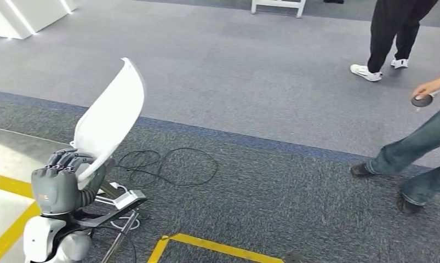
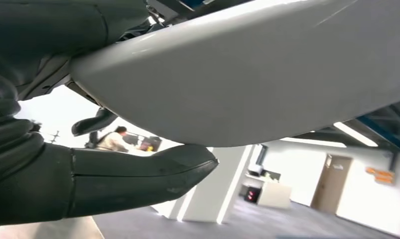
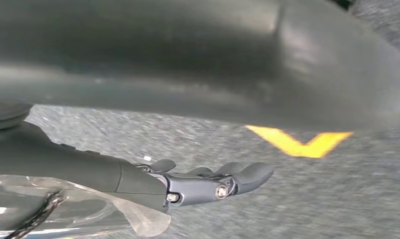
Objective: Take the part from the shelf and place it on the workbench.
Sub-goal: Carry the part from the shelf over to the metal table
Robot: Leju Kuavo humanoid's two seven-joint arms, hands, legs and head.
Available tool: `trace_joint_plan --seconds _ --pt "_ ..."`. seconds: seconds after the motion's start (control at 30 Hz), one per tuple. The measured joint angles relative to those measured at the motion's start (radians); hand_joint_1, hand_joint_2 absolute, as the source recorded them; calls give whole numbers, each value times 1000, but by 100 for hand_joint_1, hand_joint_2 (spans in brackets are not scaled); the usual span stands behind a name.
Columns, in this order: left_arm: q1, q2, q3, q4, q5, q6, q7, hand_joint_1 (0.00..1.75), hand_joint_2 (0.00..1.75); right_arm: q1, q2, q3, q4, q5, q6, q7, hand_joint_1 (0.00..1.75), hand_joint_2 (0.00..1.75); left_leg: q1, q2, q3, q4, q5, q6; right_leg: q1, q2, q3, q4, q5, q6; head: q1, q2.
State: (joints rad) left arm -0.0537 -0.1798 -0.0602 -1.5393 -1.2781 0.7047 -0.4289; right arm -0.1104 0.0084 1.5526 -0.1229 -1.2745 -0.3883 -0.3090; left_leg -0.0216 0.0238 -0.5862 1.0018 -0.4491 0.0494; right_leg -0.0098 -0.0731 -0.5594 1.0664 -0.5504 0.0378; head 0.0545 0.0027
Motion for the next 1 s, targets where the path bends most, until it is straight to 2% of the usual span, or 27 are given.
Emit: trace_joint_plan --seconds 0.03,0.07,0.1,0.13,0.17,0.2,0.23,0.27,0.3,0.33,0.37,0.43,0.47,0.5,0.57,0.6,0.63,0.67,0.7,0.73,0.77,0.8,0.83,0.87,0.93,0.97,1.0 --pt "-2 -1 0 0 -2 0 1 175 175 0 0 0 0 0 0 0 0 0 4 -11 3 -3 2 3 -2 37 -28 52 -24 3 2 0" --pt "-4 -2 -1 1 -4 0 3 175 175 2 0 0 0 -1 0 0 0 0 5 -24 3 -3 2 5 -3 59 -64 120 -50 6 3 0" --pt "-4 -2 -1 2 -5 0 6 175 175 5 0 0 0 -1 0 0 0 0 6 -39 3 -3 1 6 -4 69 -102 184 -70 9 4 0" --pt "-3 -2 -1 3 -7 0 10 175 175 8 0 0 0 -2 0 -1 0 0 7 -55 4 -3 0 6 -4 71 -130 222 -74 12 5 0" --pt "-3 -1 -1 4 -7 0 14 175 175 10 0 0 0 -2 0 -2 0 0 7 -71 5 -2 -1 5 -5 72 -141 225 -58 14 4 0" --pt "-2 -1 -1 5 -8 0 17 175 175 10 0 0 0 -2 0 -3 0 0 9 -87 7 0 -3 2 -8 76 -130 186 -23 17 4 0" --pt "-2 -1 -1 6 -8 0 20 175 175 10 0 0 0 -2 0 -4 0 0 12 -102 8 5 -7 -3 -12 88 -104 119 19 21 4 0" --pt "-3 0 -1 6 -9 0 22 175 175 10 0 0 0 -3 0 -6 0 0 14 -116 7 12 -12 -10 -16 113 -76 53 47 24 5 0" --pt "-3 0 -1 6 -11 0 25 175 175 9 0 0 0 -3 0 -7 0 0 16 -130 3 21 -16 -16 -20 136 -50 3 62 24 5 0" --pt "-3 1 -1 6 -13 -1 27 175 175 9 0 0 0 -3 1 -8 0 0 18 -142 -3 27 -19 -23 -22 152 -35 -24 64 21 5 0" --pt "-3 2 -1 6 -15 -1 30 175 175 8 0 0 0 -3 1 -8 0 0 19 -153 -8 30 -18 -28 -20 157 -29 -30 57 16 5 0" --pt "-1 6 -1 6 -18 -1 33 175 175 8 0 0 0 -2 1 -9 0 0 23 -167 -14 31 -17 -37 -18 134 -24 -33 58 3 4 0" --pt "-1 8 -1 6 -18 0 34 175 175 7 0 0 0 -2 1 -9 0 0 22 -152 -19 41 -23 -42 -18 122 -20 -36 58 -4 2 0" --pt "-3 10 -1 6 -18 0 34 175 175 7 0 0 0 -2 1 -10 0 0 21 -125 -32 69 -39 -46 -18 109 -16 -39 57 -10 0 0" --pt "-6 12 -1 6 -19 0 34 175 175 9 0 0 0 -1 2 -11 0 0 20 -59 -87 181 -90 -54 -15 80 -9 -42 52 -20 -6 0" --pt "-5 12 -1 6 -19 0 35 175 175 10 0 0 0 -1 2 -11 0 0 22 -43 -122 247 -112 -56 -13 65 -6 -42 49 -23 -6 0" --pt "-4 13 -1 6 -19 0 35 175 175 12 0 0 0 0 2 -11 0 0 22 -35 -148 294 -123 -57 -12 50 -4 -42 46 -24 -6 0" --pt "-2 14 -1 6 -19 0 35 175 175 12 0 0 0 0 2 -11 0 0 23 -32 -157 306 -115 -56 -10 35 -1 -42 42 -25 -6 0" --pt "-2 16 -1 6 -19 -1 35 175 175 11 0 0 0 0 2 -11 0 0 22 -28 -145 277 -88 -52 -9 21 4 -42 39 -25 -6 0" --pt "-2 16 -1 6 -19 -1 35 175 175 10 0 0 0 0 2 -11 0 0 20 -19 -117 217 -50 -47 -8 8 9 -42 35 -25 -6 0" --pt "-2 17 -1 6 -19 -1 35 175 175 9 0 0 0 1 2 -12 0 0 14 8 -82 148 -19 -38 -7 -4 15 -43 31 -23 -6 0" --pt "-4 17 -1 6 -19 -1 35 175 175 8 0 0 0 2 1 -12 0 0 6 36 -52 88 -2 -30 -5 -14 19 -43 27 -21 -7 0" --pt "-6 17 -2 6 -19 -1 35 175 175 8 1 0 0 2 1 -13 0 0 -2 59 -35 50 4 -22 -2 -26 22 -44 24 -17 -7 0" --pt "-8 17 -2 6 -20 -1 35 175 175 8 1 0 0 2 1 -13 0 0 -9 71 -29 34 -1 -16 -1 -38 24 -46 21 -12 -8 0" --pt "-9 18 -2 6 -20 0 35 175 175 7 1 0 0 3 1 -14 0 0 -9 48 -28 23 -1 -9 0 -62 29 -51 16 -2 -9 0" --pt "-9 18 -3 6 -21 0 35 175 175 5 1 0 0 3 1 -15 0 0 -5 32 -24 15 2 -5 -1 -50 30 -46 9 4 -8 0" --pt "-13 18 -4 7 -22 0 35 175 175 3 1 0 0 2 1 -16 0 0 -1 18 -19 7 5 -1 -2 -23 22 -25 -4 9 -7 0"
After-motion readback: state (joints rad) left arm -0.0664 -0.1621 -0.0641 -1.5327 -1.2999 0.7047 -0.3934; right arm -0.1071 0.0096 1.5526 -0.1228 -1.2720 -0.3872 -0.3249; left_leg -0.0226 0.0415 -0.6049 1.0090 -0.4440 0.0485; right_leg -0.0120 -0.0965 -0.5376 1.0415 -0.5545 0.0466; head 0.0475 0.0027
